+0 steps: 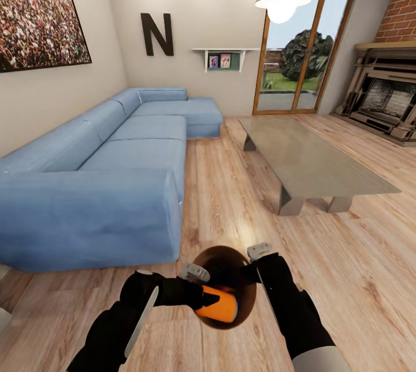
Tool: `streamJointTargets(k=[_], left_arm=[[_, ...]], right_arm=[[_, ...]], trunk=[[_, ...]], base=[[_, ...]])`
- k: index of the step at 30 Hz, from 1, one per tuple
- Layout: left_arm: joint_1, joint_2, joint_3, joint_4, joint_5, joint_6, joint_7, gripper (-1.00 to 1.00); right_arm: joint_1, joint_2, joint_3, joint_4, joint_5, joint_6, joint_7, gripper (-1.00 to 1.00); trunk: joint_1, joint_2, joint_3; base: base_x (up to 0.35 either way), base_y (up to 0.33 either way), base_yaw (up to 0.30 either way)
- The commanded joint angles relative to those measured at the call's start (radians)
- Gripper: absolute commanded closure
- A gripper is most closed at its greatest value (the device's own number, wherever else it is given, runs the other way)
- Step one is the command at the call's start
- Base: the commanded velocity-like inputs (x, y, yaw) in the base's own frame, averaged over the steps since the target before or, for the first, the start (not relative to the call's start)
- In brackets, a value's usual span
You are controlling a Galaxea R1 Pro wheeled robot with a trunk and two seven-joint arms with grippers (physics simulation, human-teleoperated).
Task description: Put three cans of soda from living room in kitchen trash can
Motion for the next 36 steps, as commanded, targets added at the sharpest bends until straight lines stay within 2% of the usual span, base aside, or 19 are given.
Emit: streamJointTargets(k=[1, 14, 18, 23, 25, 26, 27, 28, 29, 32, 35, 36], left_arm=[[0.0, 0.0, 0.001, 0.007, -0.027, -0.015, 0.006, -1.0], [0.0, -0.001, 0.001, 0.023, -0.027, -0.027, 0.02, -1.0], [0.0, 0.006, 0.004, 0.017, -0.021, -0.026, 0.022, -1.0], [0.001, 0.01, 0.009, -0.057, -0.015, -0.023, 0.003, -1.0], [0.002, 0.012, 0.01, -0.106, -0.014, -0.02, -0.031, -1.0], [0.003, 0.019, 0.011, -0.136, -0.016, -0.018, -0.073, -1.0], [0.004, 0.025, 0.012, -0.143, -0.016, -0.017, -0.084, -1.0], [0.004, 0.041, 0.013, -0.152, -0.017, -0.019, -0.1, -1.0], [0.004, 0.077, 0.014, -0.16, -0.016, -0.021, -0.115, -1.0], [0.004, 0.113, 0.015, -0.164, -0.014, -0.022, -0.134, -1.0], [0.005, 0.168, 0.019, -0.165, -0.013, -0.024, -0.203, -1.0], [0.007, 0.186, 0.034, -0.165, -0.013, -0.03, -0.232, -1.0]], right_arm=[[0.0, 0.0, 0.001, -0.073, -0.051, 0.004, 0.006, 1.0], [0.0, -0.001, 0.001, -0.068, -0.05, 0.004, 0.006, 1.0], [0.0, -0.001, 0.001, -0.068, -0.05, 0.004, 0.006, 1.0], [0.0, -0.002, 0.001, -0.068, -0.05, 0.004, 0.006, 1.0], [0.0, -0.003, 0.0, -0.068, -0.051, 0.004, 0.006, 1.0], [0.0, -0.004, 0.0, -0.068, -0.051, 0.004, 0.006, 1.0], [0.0, -0.004, 0.0, -0.068, -0.051, 0.004, 0.006, 1.0], [0.0, -0.005, -0.001, -0.068, -0.051, 0.004, 0.006, 1.0], [0.0, -0.007, -0.002, -0.067, -0.051, 0.004, 0.006, 1.0], [0.0, -0.008, -0.003, -0.064, -0.051, 0.004, 0.006, 1.0], [0.0, -0.009, -0.002, -0.052, -0.051, 0.004, 0.006, 1.0], [0.0, -0.009, -0.002, -0.049, -0.051, 0.004, 0.006, 1.0]], trunk=[[0.0, 0.0, 0.0], [0.0, 0.0, 0.0], [0.0, 0.0, 0.0], [0.0, 0.0, 0.0], [0.0, 0.0, 0.0], [0.0, 0.0, 0.0], [0.0, 0.0, 0.0], [0.0, 0.0, 0.0], [0.0, 0.0, 0.0], [0.0, 0.0, 0.0], [0.0, 0.0, 0.0], [0.0, 0.0, 0.0]], base=[[0.0, 0.0, 0.0], [0.0, 0.0, 0.0], [0.0, 0.0, 0.0], [0.0, 0.0, 0.0], [0.0, 0.0, 0.0], [0.0, 0.0, 0.0], [0.0, 0.0, 0.0], [0.0, 0.0, 0.0], [0.0, 0.0, 0.0], [0.0, 0.0, 0.0], [0.0, 0.0, 0.0], [0.0, 0.0, 0.0]])
